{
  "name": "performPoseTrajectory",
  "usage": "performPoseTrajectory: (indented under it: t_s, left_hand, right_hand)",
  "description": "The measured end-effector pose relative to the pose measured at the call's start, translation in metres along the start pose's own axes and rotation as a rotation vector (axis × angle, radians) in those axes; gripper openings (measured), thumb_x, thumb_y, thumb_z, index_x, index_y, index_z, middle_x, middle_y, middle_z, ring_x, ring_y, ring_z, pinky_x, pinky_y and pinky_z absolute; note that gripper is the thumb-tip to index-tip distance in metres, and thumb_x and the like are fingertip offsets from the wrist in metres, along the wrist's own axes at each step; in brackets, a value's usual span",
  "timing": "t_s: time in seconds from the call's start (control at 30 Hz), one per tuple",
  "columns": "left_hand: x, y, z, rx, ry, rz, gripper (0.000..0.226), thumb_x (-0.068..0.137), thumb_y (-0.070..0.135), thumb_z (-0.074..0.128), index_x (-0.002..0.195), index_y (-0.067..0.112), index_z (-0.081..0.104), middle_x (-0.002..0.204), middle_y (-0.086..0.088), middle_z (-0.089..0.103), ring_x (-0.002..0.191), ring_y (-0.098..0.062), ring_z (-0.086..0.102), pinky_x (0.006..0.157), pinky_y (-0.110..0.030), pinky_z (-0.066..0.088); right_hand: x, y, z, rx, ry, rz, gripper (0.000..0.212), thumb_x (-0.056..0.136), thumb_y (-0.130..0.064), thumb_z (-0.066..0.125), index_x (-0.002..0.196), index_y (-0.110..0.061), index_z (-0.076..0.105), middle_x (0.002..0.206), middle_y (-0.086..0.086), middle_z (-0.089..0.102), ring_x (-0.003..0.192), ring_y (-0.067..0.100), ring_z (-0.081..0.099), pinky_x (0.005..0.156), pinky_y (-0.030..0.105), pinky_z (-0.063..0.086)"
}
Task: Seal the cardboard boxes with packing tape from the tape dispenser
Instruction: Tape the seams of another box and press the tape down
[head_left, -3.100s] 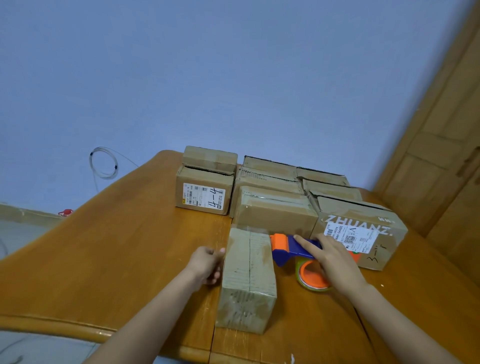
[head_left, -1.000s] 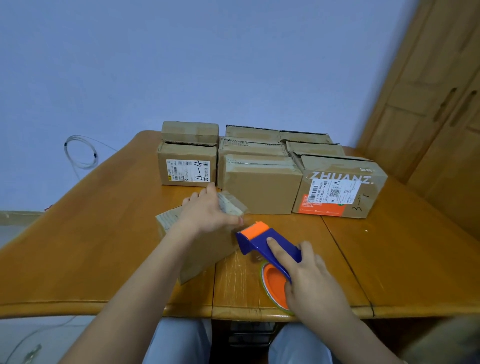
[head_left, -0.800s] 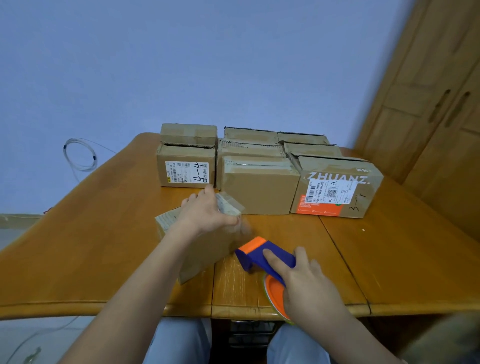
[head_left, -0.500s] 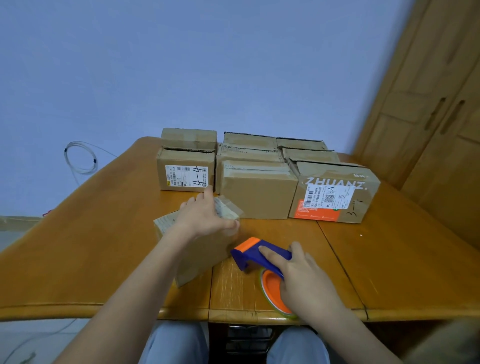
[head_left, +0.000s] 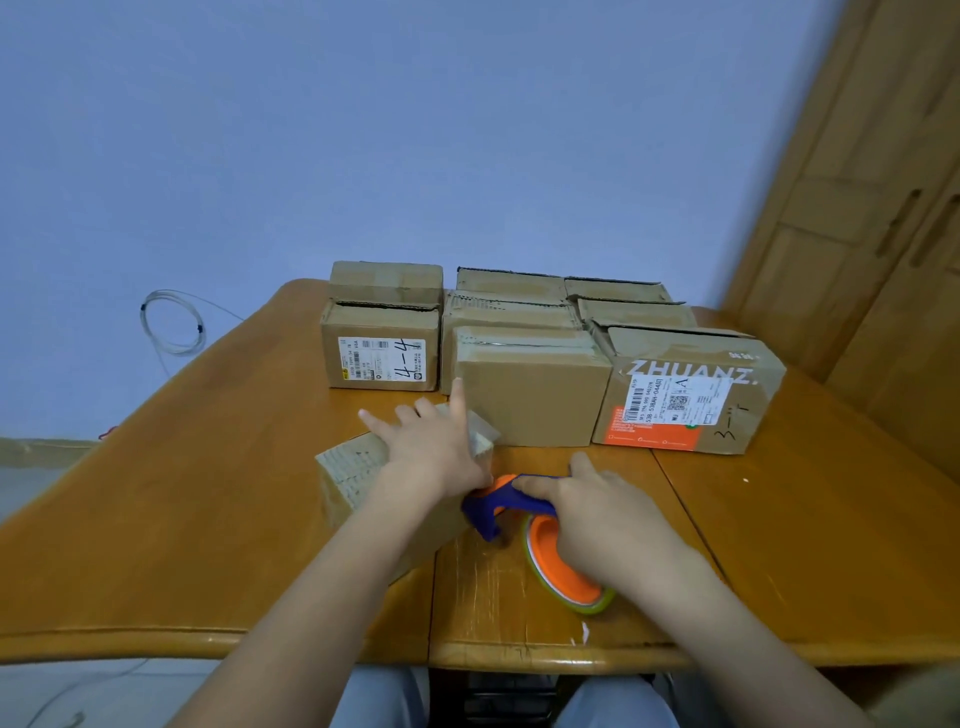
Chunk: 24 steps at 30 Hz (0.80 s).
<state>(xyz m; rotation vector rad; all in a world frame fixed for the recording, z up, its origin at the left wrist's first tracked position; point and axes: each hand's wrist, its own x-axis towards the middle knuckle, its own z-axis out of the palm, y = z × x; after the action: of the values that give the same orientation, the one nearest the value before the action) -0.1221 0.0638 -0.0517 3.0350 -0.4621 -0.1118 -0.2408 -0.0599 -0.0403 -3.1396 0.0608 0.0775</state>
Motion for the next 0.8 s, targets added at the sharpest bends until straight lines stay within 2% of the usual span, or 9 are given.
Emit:
performPoseTrajectory:
  t_s: [0.07, 0.17, 0.47, 0.57, 0.7, 0.8]
  left_hand:
    - [0.000, -0.001, 0.003, -0.008, 0.022, 0.001, 0.111, 0.080, 0.064, 0.058, 0.151, 0.023, -0.018, 0.145, -0.021, 0.030, 0.136, -0.040, 0.026, 0.108, -0.073, 0.007]
    - [0.001, -0.003, 0.004, -0.042, 0.036, 0.010, 0.112, 0.080, 0.060, 0.061, 0.151, 0.022, -0.018, 0.144, -0.020, 0.031, 0.135, -0.038, 0.027, 0.110, -0.067, 0.014]
    - [0.001, -0.003, 0.004, -0.068, 0.049, 0.020, 0.114, 0.077, 0.055, 0.066, 0.151, 0.023, -0.016, 0.139, -0.019, 0.036, 0.131, -0.037, 0.031, 0.105, -0.060, 0.023]
    - [0.000, -0.003, 0.004, -0.065, 0.048, 0.016, 0.115, 0.077, 0.054, 0.067, 0.152, 0.024, -0.015, 0.140, -0.019, 0.036, 0.131, -0.037, 0.031, 0.106, -0.060, 0.024]
    - [-0.001, -0.003, 0.002, -0.074, 0.038, 0.012, 0.115, 0.077, 0.052, 0.067, 0.152, 0.022, -0.014, 0.142, -0.020, 0.034, 0.132, -0.038, 0.029, 0.106, -0.060, 0.023]
    - [-0.003, -0.006, 0.000, -0.082, 0.032, 0.017, 0.113, 0.078, 0.056, 0.065, 0.152, 0.022, -0.013, 0.143, -0.020, 0.032, 0.133, -0.038, 0.028, 0.107, -0.061, 0.022]
  right_hand:
    - [0.009, -0.002, -0.009, -0.047, -0.001, -0.023, 0.058, 0.096, -0.014, 0.037, 0.142, -0.049, 0.033, 0.109, 0.007, 0.038, 0.102, 0.033, 0.051, 0.069, 0.032, 0.036]
    - [0.021, -0.006, -0.021, -0.097, -0.011, -0.043, 0.053, 0.096, -0.016, 0.036, 0.138, -0.048, 0.040, 0.102, 0.005, 0.037, 0.102, 0.034, 0.055, 0.068, 0.033, 0.037]
    - [0.027, -0.009, -0.033, -0.232, -0.034, -0.113, 0.049, 0.098, -0.016, 0.036, 0.136, -0.045, 0.045, 0.098, 0.007, 0.035, 0.103, 0.036, 0.052, 0.071, 0.035, 0.037]
    - [0.032, -0.016, -0.035, -0.316, -0.025, -0.115, 0.042, 0.099, -0.019, 0.039, 0.135, -0.039, 0.049, 0.098, 0.008, 0.035, 0.103, 0.036, 0.049, 0.071, 0.037, 0.038]
    - [0.040, -0.029, -0.025, -0.411, -0.058, -0.131, 0.036, 0.099, -0.021, 0.043, 0.132, -0.029, 0.053, 0.107, 0.010, 0.044, 0.104, 0.035, 0.048, 0.071, 0.037, 0.040]
    - [0.040, -0.020, -0.025, -0.281, -0.114, -0.144, 0.044, 0.097, -0.015, 0.041, 0.135, -0.036, 0.051, 0.117, 0.011, 0.047, 0.109, 0.036, 0.050, 0.082, 0.039, 0.044]
